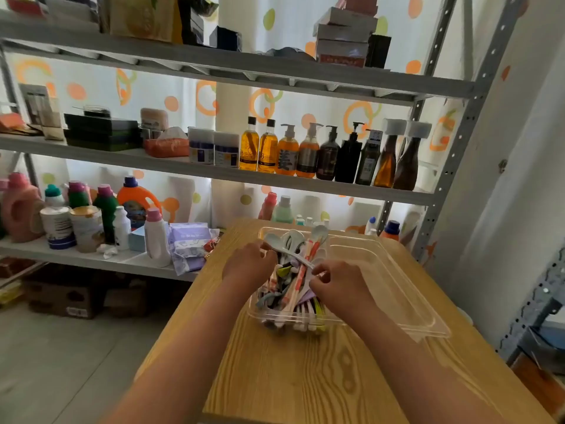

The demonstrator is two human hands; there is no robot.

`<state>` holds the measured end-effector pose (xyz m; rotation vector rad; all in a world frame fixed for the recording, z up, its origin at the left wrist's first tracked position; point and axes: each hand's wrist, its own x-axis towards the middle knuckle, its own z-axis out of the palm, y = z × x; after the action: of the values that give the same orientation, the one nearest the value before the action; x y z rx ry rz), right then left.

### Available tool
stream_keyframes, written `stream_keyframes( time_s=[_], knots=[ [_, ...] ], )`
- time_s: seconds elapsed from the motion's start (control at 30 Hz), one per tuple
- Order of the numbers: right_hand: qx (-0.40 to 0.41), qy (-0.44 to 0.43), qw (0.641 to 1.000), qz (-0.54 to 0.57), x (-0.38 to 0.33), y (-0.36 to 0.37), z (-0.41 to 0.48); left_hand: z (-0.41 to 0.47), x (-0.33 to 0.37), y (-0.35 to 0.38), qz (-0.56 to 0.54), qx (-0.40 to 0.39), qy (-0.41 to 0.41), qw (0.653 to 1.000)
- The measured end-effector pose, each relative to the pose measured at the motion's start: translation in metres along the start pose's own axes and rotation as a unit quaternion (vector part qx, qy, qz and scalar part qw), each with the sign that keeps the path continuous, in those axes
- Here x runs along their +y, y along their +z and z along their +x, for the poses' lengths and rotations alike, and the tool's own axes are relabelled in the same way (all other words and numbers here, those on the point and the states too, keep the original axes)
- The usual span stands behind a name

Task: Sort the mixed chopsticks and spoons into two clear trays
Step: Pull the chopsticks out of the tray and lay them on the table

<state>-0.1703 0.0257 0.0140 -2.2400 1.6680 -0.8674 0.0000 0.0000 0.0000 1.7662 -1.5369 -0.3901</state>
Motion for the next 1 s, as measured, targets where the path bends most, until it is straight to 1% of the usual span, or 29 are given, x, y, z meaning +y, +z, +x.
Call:
stream_keyframes(
  time_s=[0.13,0.2,0.27,0.37,0.43,0.67,0.9,1.0],
  knots=[
    [-0.018,0.021,1.000,0.001,0.002,0.014,0.010,0.005,-0.011,0.004,0.015,-0.003,-0.035,0.999],
    [-0.030,0.030,0.999,0.011,0.003,0.022,0.017,0.008,-0.016,0.005,-0.009,-0.024,-0.052,0.998],
    [-0.036,0.043,0.998,0.006,0.003,0.029,0.024,0.011,-0.019,0.006,-0.057,-0.042,-0.061,0.996],
    [-0.041,0.086,0.995,-0.003,0.002,0.041,0.034,0.013,-0.023,0.009,-0.091,-0.056,-0.060,0.993],
    [-0.043,0.101,0.994,-0.015,0.001,0.047,0.039,0.016,-0.024,0.009,-0.098,-0.061,-0.055,0.992],
    [-0.052,0.121,0.991,-0.011,0.002,0.052,0.045,0.023,-0.019,0.006,-0.100,-0.078,-0.044,0.991],
    [-0.084,0.125,0.985,0.079,0.000,0.047,0.041,0.022,-0.014,0.008,-0.085,-0.088,-0.051,0.991],
    [-0.076,0.130,0.985,0.085,0.002,0.046,0.038,0.021,-0.013,0.010,-0.086,-0.090,-0.051,0.991]
  ],
)
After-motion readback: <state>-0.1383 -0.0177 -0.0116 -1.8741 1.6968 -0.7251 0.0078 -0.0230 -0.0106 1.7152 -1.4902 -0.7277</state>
